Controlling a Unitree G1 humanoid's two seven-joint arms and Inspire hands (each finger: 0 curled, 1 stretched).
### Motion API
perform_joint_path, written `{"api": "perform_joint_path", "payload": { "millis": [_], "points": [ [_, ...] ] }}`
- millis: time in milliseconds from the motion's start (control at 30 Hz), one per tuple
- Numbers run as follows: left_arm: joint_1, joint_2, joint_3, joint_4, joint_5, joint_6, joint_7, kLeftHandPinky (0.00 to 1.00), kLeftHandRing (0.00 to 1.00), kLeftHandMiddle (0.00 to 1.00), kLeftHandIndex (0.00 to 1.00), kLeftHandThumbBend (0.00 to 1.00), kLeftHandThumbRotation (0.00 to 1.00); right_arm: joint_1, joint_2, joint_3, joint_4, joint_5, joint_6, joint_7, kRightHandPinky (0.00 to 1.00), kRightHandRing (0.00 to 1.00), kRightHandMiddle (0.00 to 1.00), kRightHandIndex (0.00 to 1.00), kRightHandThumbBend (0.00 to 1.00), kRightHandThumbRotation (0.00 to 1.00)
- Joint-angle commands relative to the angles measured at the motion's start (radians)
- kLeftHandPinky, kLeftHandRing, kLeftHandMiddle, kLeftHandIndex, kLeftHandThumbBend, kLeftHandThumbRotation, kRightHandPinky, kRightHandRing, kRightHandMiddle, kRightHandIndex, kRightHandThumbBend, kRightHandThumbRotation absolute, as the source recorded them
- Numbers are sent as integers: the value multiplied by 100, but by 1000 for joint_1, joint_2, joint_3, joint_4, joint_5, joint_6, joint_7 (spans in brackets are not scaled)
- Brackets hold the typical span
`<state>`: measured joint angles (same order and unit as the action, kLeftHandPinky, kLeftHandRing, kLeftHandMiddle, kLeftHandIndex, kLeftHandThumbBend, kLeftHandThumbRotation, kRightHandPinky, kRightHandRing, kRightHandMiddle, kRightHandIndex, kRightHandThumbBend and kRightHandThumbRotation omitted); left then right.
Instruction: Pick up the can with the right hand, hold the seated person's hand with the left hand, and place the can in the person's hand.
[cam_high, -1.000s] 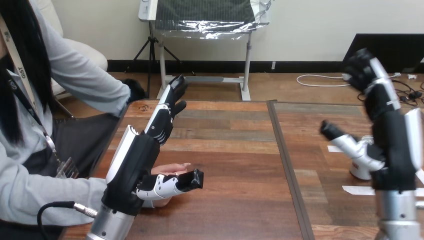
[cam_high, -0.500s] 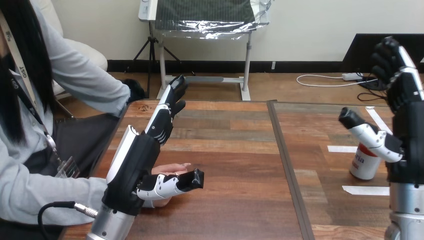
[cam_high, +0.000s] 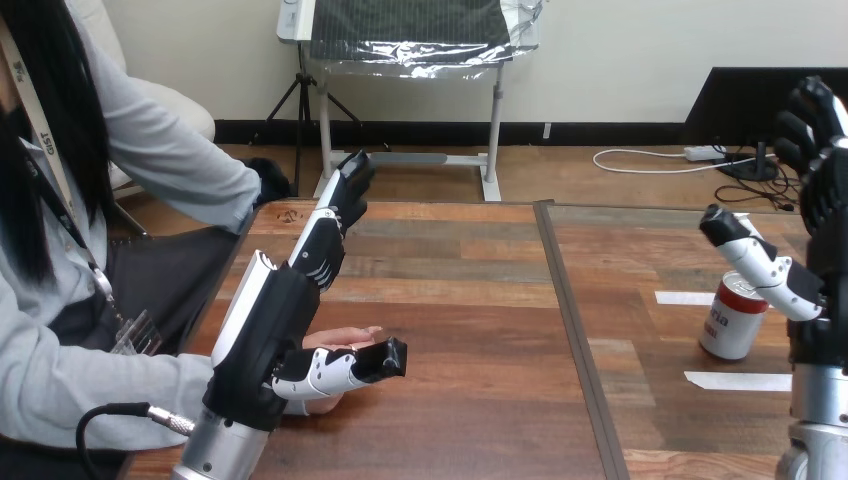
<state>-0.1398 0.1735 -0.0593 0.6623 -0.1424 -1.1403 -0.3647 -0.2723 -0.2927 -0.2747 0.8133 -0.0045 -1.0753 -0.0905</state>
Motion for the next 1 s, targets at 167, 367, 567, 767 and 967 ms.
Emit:
{"api": "perform_joint_path", "payload": {
  "millis": [167,367,567,767,967],
  "points": [
    [-66,-4,11,-23,-17,-10,-11,100,100,100,100,100,65,-117,-60,-28,86,10,42,-20,92,92,93,94,100,49],
    [-66,-2,13,-23,-24,-5,-17,99,100,100,100,100,65,-140,-70,-32,140,11,75,-31,94,94,94,96,100,49],
    [-73,0,17,-13,-29,-13,-23,99,100,100,100,100,65,-161,-76,-27,187,4,126,-55,95,94,94,97,100,50],
    [-78,3,15,-8,-53,-12,-45,99,100,100,100,100,64,-181,-84,-14,239,-13,149,-75,95,95,94,98,100,50],
    [-78,4,23,-10,-56,-6,-50,99,100,100,100,100,64,-203,-84,-9,284,-11,174,-73,96,96,94,98,100,48]
  ]
}}
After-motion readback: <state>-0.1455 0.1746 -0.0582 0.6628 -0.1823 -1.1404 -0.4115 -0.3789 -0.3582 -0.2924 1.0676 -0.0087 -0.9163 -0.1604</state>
